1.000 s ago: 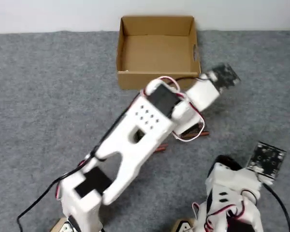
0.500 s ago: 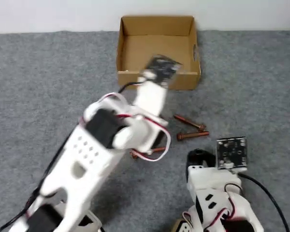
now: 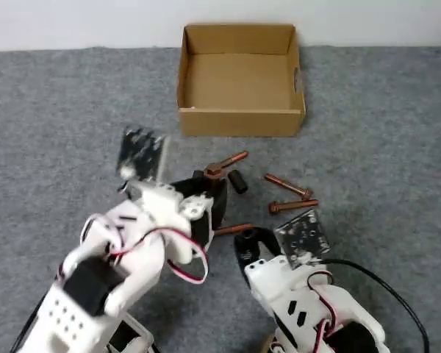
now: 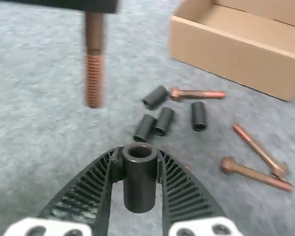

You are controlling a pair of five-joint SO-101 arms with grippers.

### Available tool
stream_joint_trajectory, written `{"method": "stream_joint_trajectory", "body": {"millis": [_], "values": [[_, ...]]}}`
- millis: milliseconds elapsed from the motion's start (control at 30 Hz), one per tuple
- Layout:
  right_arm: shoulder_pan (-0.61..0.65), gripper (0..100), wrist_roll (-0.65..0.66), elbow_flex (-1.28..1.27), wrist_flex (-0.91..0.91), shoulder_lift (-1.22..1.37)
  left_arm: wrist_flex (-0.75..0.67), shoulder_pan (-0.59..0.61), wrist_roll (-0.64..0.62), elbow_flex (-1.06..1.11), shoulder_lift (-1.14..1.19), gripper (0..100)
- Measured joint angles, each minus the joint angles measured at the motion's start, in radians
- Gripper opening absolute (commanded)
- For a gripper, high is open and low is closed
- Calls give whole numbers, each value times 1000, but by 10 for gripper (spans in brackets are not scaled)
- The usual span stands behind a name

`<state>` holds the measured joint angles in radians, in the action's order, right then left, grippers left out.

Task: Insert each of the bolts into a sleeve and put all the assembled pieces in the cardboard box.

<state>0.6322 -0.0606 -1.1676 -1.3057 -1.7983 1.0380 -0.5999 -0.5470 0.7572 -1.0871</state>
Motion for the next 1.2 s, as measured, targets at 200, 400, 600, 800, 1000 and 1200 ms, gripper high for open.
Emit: {"method": "stream_joint_trajectory", "body": {"millis": [200,400,600,800,1000,1200], "values": [[100,9,0,-8,9,-2,-66,-2,-71,183,-215,5],[123,9,60,-8,9,-3,-77,-2,-123,226,-330,5],[129,9,106,-8,98,-2,-77,-2,-130,238,-345,5],[129,9,106,-8,146,12,-77,0,-129,241,-347,5],[129,9,106,-9,149,17,-98,-64,-132,305,-347,5],[129,9,106,-9,149,14,-95,-86,-132,313,-353,5]]}}
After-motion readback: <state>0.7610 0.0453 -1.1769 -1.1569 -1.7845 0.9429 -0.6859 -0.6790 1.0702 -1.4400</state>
